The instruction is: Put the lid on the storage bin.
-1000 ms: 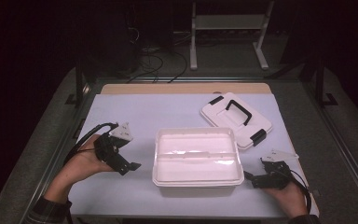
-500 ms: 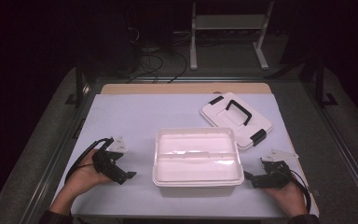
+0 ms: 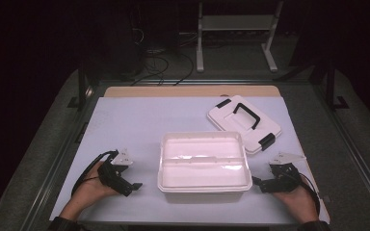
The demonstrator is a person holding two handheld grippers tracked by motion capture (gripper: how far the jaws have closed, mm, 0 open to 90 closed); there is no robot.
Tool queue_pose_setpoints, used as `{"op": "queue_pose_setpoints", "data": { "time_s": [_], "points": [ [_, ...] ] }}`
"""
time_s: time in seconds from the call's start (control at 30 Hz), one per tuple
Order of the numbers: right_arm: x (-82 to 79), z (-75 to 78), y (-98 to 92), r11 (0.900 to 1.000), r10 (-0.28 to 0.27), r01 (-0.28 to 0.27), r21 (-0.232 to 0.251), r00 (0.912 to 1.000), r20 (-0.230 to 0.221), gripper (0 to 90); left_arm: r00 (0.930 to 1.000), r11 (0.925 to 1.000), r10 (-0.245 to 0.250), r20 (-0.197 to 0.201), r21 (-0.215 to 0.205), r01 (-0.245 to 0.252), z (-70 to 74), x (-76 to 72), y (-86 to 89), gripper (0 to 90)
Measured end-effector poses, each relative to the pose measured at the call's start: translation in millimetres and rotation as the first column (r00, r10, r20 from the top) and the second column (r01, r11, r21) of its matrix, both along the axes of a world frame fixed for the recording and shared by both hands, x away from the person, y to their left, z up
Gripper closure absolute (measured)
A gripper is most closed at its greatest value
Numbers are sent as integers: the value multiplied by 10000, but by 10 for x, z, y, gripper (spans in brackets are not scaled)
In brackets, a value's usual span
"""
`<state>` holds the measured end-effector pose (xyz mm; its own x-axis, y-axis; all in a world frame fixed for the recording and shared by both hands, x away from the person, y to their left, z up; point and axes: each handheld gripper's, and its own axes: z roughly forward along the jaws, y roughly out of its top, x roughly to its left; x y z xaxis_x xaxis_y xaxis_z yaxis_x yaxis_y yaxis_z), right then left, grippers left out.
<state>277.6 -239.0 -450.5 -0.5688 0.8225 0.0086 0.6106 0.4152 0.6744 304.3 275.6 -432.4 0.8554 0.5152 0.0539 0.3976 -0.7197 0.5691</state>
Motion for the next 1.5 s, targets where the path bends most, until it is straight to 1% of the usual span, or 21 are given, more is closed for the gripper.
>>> {"op": "queue_pose_setpoints", "data": {
  "time_s": [0.1,0.13,0.17,0.23,0.27,0.33,0.37,0.43,0.57,0.7,0.73,0.8,0.87,0.97,1.0,1.1,1.13,1.2,1.3,1.37,1.5],
  "points": [
    [6,50,-34,9998,-130,130,169,9999,28,136,10000,9999,-19,-17,-150,18,-58,2,18,14],
    [11,66,-49,9998,-138,137,174,9999,46,137,10000,9996,-8,-6,-285,7,-92,2,33,14],
    [18,87,-70,9996,-125,124,242,9999,50,139,10000,9989,45,-72,-470,-49,-107,8,55,0],
    [34,111,-91,9994,-125,124,312,9999,43,139,9999,9973,62,-126,-737,-71,-129,13,83,0],
    [46,124,-101,9994,-124,124,335,9999,-3,139,10000,9965,27,-60,-839,-32,-142,12,99,0],
    [76,158,-118,9994,-77,79,350,10000,-49,140,10000,9930,5,93,-1185,7,-171,-1,131,0],
    [85,171,-118,9992,-95,98,396,9999,-72,140,9998,9900,8,182,-1411,18,-188,-9,150,0],
    [114,208,-127,9991,-79,82,417,9999,-77,141,9994,9861,43,349,-1664,16,-211,-27,176,0],
    [182,275,-149,9983,-161,166,553,9998,-101,150,9994,9863,49,336,-1651,8,-211,-25,175,0],
    [265,348,-150,9983,-146,157,567,9997,-186,156,9994,9861,56,328,-1661,0,-211,-23,176,0],
    [295,373,-145,9979,-181,194,622,9996,-213,156,9994,9863,55,328,-1649,0,-210,-24,175,0],
    [341,405,-144,9981,-196,209,575,9996,-224,156,9994,9862,80,338,-1656,-23,-212,-28,170,0],
    [395,433,-148,9973,-279,293,667,9994,-221,156,9994,9861,106,332,-1660,-50,-212,-29,170,0],
    [478,484,-148,9974,-358,374,615,9990,-279,159,9994,9862,104,341,-1656,-47,-213,-31,169,0],
    [512,513,-154,9969,-326,344,708,9991,-265,170,9994,9861,105,340,-1660,-48,-213,-31,170,0],
    [592,576,-143,9978,-312,321,587,9994,-174,170,9994,9860,109,342,-1665,-51,-214,-31,170,0],
    [633,600,-136,9982,-276,290,524,9993,-260,170,9994,9860,108,341,-1665,-50,-214,-30,171,0],
    [698,630,-120,9987,-273,285,431,9992,-286,170,9994,9859,109,342,-1672,-50,-215,-31,170,0],
    [793,646,-106,9990,-318,331,312,9987,-399,173,9994,9859,103,343,-1672,-44,-215,-30,171,0],
    [859,650,-96,9990,-309,324,323,9985,-449,173,9994,9860,100,339,-1666,-42,-214,-30,172,0],
    [979,674,-79,9995,-256,265,197,9987,-446,173,9994,9859,101,331,-1671,-44,-215,-29,173,0]
  ]
}}
